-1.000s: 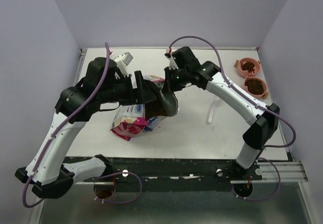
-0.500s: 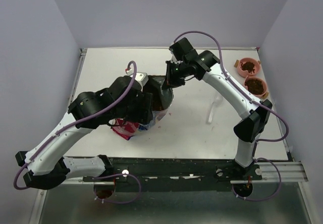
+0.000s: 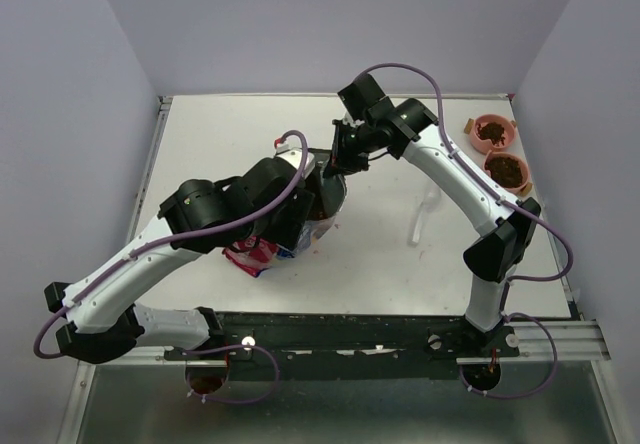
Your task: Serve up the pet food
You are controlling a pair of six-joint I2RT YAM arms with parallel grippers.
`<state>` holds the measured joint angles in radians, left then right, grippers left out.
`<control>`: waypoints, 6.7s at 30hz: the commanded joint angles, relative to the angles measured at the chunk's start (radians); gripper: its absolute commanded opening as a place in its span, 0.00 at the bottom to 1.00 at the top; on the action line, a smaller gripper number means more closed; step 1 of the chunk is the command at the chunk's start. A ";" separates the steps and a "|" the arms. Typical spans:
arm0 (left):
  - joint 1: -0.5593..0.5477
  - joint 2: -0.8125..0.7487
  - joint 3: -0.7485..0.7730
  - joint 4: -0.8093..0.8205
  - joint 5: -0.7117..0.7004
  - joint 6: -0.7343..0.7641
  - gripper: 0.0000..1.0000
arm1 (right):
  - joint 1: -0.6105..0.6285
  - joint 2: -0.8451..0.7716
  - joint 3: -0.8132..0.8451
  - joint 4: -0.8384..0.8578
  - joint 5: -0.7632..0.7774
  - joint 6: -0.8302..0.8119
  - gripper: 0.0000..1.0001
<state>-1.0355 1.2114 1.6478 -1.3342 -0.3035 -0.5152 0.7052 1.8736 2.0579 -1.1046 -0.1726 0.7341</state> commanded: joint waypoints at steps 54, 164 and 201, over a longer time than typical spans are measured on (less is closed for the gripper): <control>-0.023 -0.119 -0.128 0.279 0.286 0.061 0.00 | -0.257 -0.116 0.239 -0.081 -0.192 -0.389 0.66; 0.592 -0.211 -0.362 0.458 0.630 0.276 0.39 | -0.609 -0.544 -0.874 0.762 -0.777 -0.420 0.00; 0.592 -0.165 -0.296 0.494 0.543 0.282 0.00 | -0.497 -0.429 -0.596 0.463 -0.501 -0.673 0.35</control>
<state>-0.4725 1.0683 1.2999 -0.8410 0.2527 -0.2340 0.1768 1.4048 1.3521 -0.5835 -0.8230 0.2153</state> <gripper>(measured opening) 0.014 0.210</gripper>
